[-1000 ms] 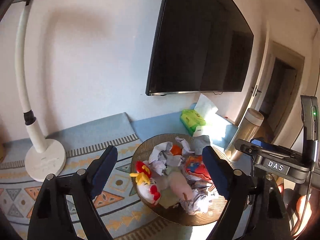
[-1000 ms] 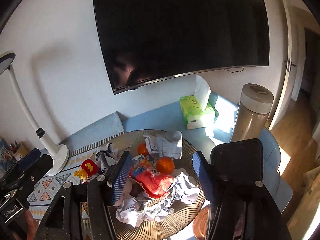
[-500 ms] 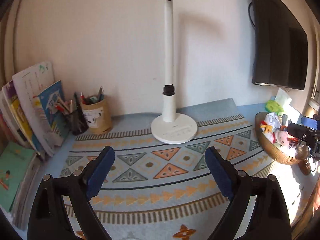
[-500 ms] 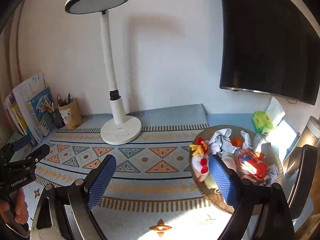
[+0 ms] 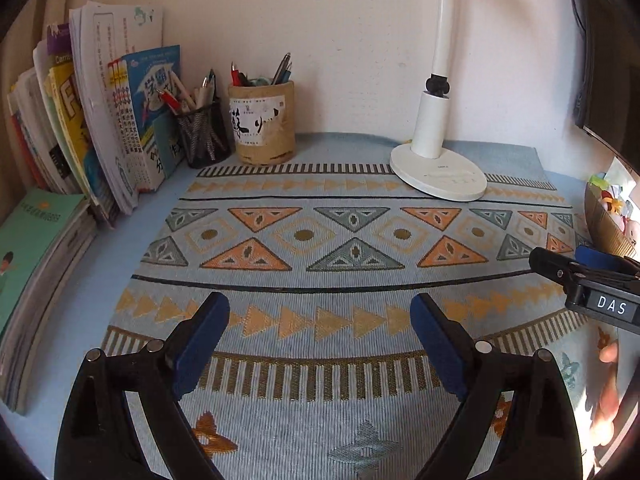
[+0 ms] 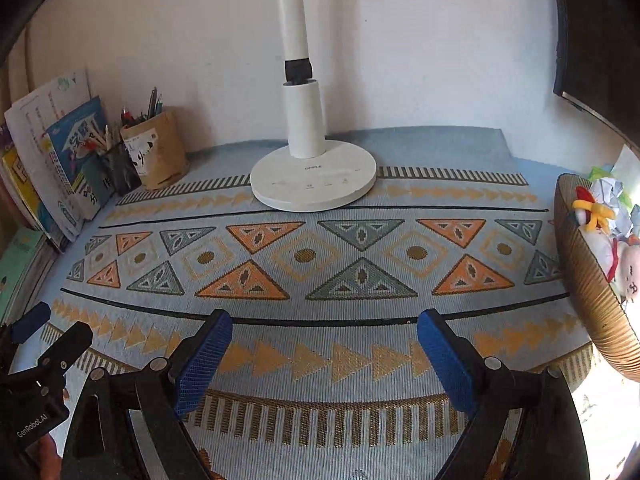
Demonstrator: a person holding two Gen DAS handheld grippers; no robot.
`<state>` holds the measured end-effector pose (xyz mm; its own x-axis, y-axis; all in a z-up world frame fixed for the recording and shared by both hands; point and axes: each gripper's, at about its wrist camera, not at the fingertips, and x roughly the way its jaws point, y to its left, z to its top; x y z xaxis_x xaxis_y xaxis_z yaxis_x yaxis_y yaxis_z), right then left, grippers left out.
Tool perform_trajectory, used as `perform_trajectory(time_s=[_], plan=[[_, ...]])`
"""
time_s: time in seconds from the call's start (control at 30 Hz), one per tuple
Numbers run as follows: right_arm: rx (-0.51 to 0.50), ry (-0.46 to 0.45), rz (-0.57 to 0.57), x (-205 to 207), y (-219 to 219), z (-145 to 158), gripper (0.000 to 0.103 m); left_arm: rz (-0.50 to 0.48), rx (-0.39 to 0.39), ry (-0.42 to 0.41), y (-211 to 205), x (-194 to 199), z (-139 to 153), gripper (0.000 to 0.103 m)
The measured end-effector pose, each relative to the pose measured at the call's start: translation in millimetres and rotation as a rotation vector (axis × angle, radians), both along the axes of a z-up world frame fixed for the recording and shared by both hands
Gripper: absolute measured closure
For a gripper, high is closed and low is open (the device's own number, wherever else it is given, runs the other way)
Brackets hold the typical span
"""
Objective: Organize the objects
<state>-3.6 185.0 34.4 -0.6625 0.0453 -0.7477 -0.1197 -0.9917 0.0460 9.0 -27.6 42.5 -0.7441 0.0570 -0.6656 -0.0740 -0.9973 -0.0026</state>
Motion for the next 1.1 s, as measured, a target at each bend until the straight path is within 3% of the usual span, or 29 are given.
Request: perform_trajectory(time_s=[0.2, 0.33, 0.43, 0.6, 0.67, 1.1], plan=[[-0.037, -0.053, -0.024, -5, 16, -20, 0.01, -0.005, -0.045, -0.053, 14, -12, -22, 0.011], [-0.061, -0.095, -0.045, -8, 24, -25, 0.01, 0.043, -0.05, -0.117, 9, -20, -30, 0.011], [-0.02, -0.116, -0.048, -7, 24, -27, 0.01, 0.061, -0.039, -0.167, 6, -25, -36, 0.011], [0.019, -0.14, -0.008, -8, 17, -31, 0.0, 0.058, -0.053, -0.189, 9, -26, -40, 0.011], [0.029, -0.14, -0.013, -9, 16, -32, 0.0, 0.058, -0.053, -0.203, 10, -27, -41, 0.001], [0.03, -0.138, -0.015, -10, 16, -31, 0.0, 0.056, -0.019, -0.222, 9, -29, -41, 0.001]])
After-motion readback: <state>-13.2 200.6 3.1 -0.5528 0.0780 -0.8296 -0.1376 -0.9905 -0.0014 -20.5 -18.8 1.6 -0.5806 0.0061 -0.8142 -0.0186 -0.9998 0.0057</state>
